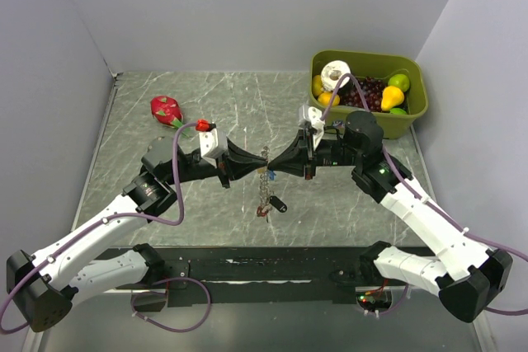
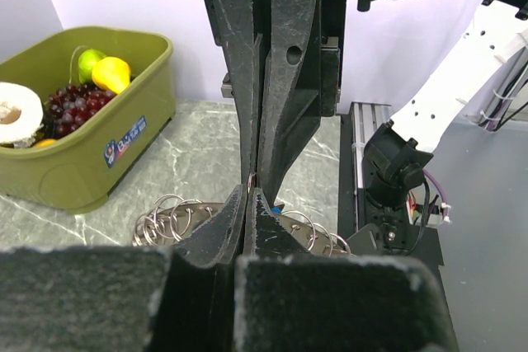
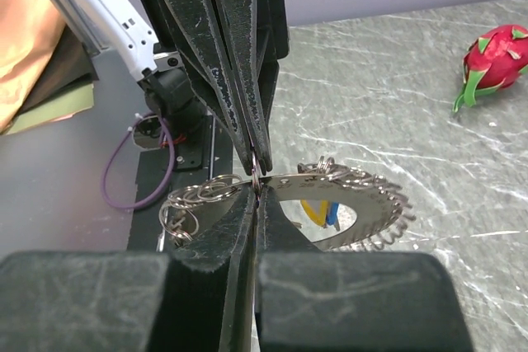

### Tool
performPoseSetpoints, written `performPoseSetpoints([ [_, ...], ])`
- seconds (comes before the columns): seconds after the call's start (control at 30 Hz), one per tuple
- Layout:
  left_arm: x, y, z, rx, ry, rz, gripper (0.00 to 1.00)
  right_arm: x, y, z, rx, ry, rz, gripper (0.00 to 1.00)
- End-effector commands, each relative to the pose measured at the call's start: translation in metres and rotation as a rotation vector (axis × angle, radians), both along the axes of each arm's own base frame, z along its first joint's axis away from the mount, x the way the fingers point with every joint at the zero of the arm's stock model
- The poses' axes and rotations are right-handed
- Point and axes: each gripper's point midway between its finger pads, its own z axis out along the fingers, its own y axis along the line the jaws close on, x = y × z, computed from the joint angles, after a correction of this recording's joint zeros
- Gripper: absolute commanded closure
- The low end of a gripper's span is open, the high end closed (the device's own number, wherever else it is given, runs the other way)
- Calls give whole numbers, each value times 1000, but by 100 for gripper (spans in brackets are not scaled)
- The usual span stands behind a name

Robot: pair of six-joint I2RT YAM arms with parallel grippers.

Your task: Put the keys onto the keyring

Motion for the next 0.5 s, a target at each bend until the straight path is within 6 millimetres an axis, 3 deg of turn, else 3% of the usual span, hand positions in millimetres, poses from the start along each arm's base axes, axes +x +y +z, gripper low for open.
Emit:
performPoseSetpoints([
  [0.0, -12, 0, 16, -12, -54, -49, 99, 7, 1, 24, 31, -73, -17, 100],
  [0.1, -8, 2, 6, 46, -36, -32, 98, 13, -1, 16, -18, -63, -40, 100],
  [0.13, -8, 2, 1, 70, -25, -29, 97, 14, -1, 4, -60, -21, -38, 100],
  [0.17, -6, 3, -11, 117, 2, -22, 96, 15, -1, 1, -78, -15, -38, 100],
  [0.23, -2, 5, -13, 154, -18, 1, 93, 19, -1, -3, -111, -18, -35, 100],
  [0.27, -1, 7, -28, 214, 14, 4, 92, 18, -1, -7, -129, -4, -33, 100],
  [0.47, 6, 16, -37, 309, 17, 50, 73, 22, -2, -15, -165, -4, -36, 100],
])
